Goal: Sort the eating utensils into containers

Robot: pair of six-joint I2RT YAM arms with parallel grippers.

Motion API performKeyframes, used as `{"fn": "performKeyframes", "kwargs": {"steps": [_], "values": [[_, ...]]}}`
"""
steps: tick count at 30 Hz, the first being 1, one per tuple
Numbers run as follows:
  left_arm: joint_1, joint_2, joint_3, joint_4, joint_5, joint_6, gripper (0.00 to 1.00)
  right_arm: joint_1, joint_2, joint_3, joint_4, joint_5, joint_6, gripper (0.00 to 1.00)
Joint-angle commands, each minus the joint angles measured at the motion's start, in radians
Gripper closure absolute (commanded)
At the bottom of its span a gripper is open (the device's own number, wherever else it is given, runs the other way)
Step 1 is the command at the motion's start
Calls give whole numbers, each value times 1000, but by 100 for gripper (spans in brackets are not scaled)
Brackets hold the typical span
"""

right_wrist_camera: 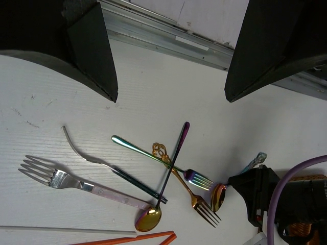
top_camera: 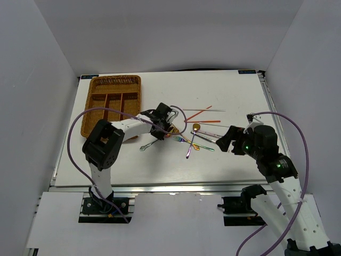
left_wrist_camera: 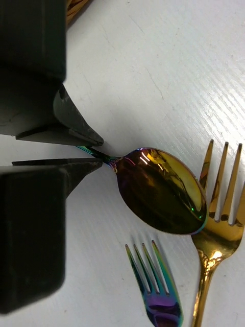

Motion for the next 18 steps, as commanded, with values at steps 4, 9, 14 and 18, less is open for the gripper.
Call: {"fn": "performKeyframes", "kwargs": {"steps": [4,9,14,18], "values": [[-51,17,-137,-22,-69,-122,86,5,-21,28,26,-19,-6,11],[-74,-11,-168,-55,-97,-173,100,5,-28,32,24,-22,-1,11],[-74,-55,-143,-81,-109,-198,100,5,-28,34,24,-21,-1,11],[-73,-179,-113,-72,-204,-250,100,5,-29,36,20,-10,-4,11]]}}
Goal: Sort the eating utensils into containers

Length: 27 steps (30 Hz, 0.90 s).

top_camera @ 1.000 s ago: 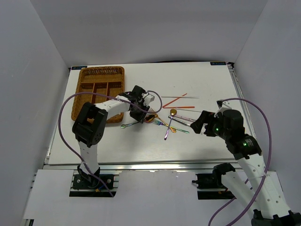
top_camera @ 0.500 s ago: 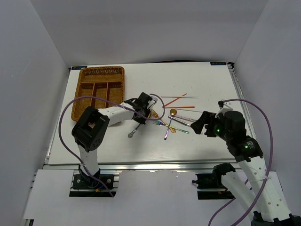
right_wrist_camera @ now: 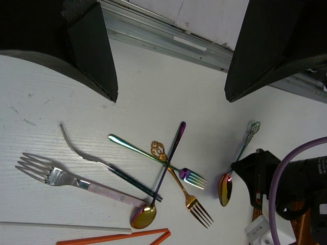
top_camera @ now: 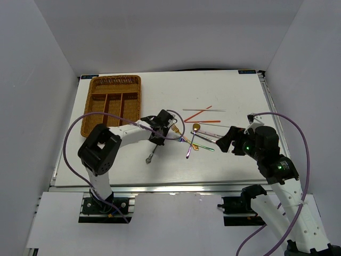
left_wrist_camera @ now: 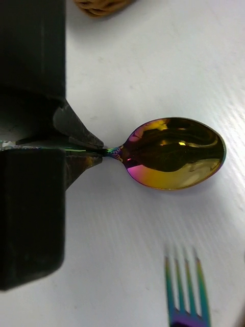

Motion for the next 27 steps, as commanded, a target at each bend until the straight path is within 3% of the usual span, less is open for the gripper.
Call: {"fn": "performKeyframes", "kwargs": {"steps": [1,7,13,19,24,27], "values": [[-5,-114,2,-75,-74,-69,100,5,-9,34,18,9,-5,11],[21,-232,126,-107,-141,-80,100,5,-4,42,9,19,-13,11],[171,-214,258,-141,-206,-23,100,5,5,62,-9,41,-34,11],[375,-44,482,-198,-209,49,100,5,34,89,-22,39,-53,11],[445,134,629,-252,-182,89,100,5,50,105,-31,42,-67,11],[473,182,643,-256,-117,92,100,4,60,102,-28,55,-71,11]]}}
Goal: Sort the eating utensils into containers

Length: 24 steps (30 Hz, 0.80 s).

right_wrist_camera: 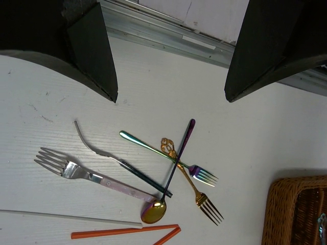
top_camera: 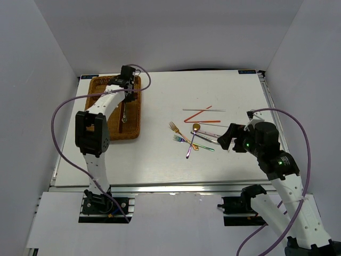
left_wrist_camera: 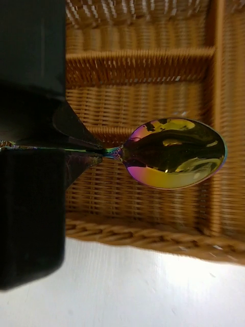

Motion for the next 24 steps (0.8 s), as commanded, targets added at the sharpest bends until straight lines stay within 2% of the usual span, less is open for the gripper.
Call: {"fn": "performKeyframes", "kwargs": {"steps": [1,5,6,8,9,12,16,21,22,24], "values": [[9,16,34,-46,73,26,100,6,9,37,7,18,-21,11],[8,2,-26,-8,113,13,100,6,38,23,46,0,-9,11],[9,-3,-38,0,112,11,97,6,46,20,52,-14,-3,11],[9,-13,-61,-2,107,12,86,6,63,8,78,-25,3,11],[9,-18,-64,-9,98,12,75,6,71,1,87,-37,8,11],[9,-38,-69,-23,99,6,61,6,113,-25,124,-69,20,11],[9,-107,-95,-23,107,-3,50,6,175,-35,149,-72,28,11],[8,-281,-162,-35,110,-79,45,30,290,0,173,-11,51,11],[8,-324,-193,-28,103,-102,2,39,314,9,176,7,69,11],[9,-478,-331,29,103,-148,2,87,386,43,175,82,92,11]]}}
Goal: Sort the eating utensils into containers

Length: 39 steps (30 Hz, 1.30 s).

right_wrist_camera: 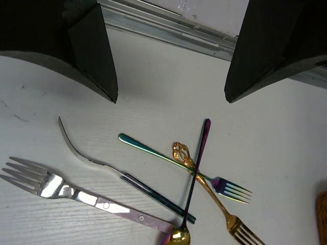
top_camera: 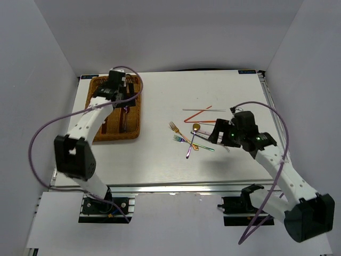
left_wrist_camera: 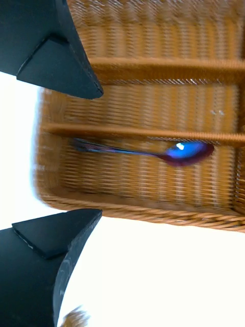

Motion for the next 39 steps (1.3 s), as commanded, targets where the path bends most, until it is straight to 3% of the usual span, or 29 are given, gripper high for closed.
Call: {"fn": "performKeyframes", "kwargs": {"steps": [1,6,9,13,20,25,29,31,36,39], "values": [[-1,-250,-145,45,-7,-86,2,70,93,78,45,101,51,12],[-1,-573,-442,96,-90,-131,2,243,262,144,68,325,160,21],[-2,-710,-583,151,-183,-113,2,305,366,200,97,403,209,45],[-2,-803,-696,168,-249,-134,2,328,495,263,112,454,257,48],[-13,-792,-710,184,-137,-129,2,333,754,421,69,489,278,53],[-28,-777,-708,187,-119,-128,2,334,849,472,61,506,297,54],[-28,-775,-708,191,-116,-126,2,333,889,466,72,499,318,61],[-28,-771,-710,191,-108,-126,2,333,909,463,69,492,333,70],[-28,-758,-708,194,-90,-122,2,333,912,408,98,480,363,74],[-30,-754,-708,194,-85,-122,2,334,902,388,115,482,372,89]]}}
